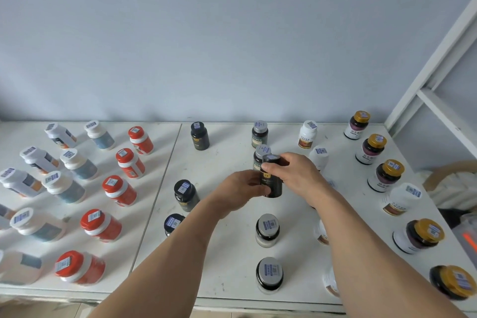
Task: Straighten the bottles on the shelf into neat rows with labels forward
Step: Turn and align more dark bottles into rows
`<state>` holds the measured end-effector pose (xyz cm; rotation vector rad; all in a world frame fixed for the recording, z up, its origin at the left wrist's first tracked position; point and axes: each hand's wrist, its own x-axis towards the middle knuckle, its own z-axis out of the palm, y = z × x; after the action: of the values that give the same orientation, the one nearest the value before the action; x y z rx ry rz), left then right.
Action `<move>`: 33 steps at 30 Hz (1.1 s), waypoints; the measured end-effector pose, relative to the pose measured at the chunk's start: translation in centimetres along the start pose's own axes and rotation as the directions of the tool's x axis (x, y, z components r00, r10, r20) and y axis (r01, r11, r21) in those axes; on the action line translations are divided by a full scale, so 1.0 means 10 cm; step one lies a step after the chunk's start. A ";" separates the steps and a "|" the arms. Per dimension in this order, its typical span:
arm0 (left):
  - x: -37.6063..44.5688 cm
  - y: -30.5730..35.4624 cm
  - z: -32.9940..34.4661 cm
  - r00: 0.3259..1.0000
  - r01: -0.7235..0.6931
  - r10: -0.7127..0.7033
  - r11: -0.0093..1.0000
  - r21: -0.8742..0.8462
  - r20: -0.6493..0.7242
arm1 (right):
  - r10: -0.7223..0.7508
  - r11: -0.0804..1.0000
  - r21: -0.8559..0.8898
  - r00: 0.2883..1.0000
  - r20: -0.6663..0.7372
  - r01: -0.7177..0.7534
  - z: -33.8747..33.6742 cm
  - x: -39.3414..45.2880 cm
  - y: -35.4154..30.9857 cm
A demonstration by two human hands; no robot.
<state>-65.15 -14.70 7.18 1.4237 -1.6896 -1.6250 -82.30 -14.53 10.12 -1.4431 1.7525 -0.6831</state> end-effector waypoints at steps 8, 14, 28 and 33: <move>0.05 0.02 0.03 0.999 0.011 -0.009 0.998 0.057 -0.033 | -0.017 0.998 0.052 1.000 -0.007 0.017 -0.03 -0.01 0.03; 0.02 0.08 -0.06 0.991 0.002 0.103 0.617 0.787 -0.083 | -0.059 0.998 0.012 0.998 0.020 0.059 0.02 0.02 0.09; -0.06 0.04 -0.63 0.921 0.018 0.374 0.242 0.970 -0.111 | -0.195 0.980 0.066 0.976 0.092 0.190 0.36 0.24 -0.17; -0.07 0.01 -0.98 0.907 -0.003 0.407 0.263 0.965 -0.109 | -0.217 0.976 0.039 0.973 0.074 0.214 0.60 0.38 -0.44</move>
<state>-56.78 -19.03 9.99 1.6369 -2.6048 0.0613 -75.26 -18.88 9.32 -1.6321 1.5330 -0.7519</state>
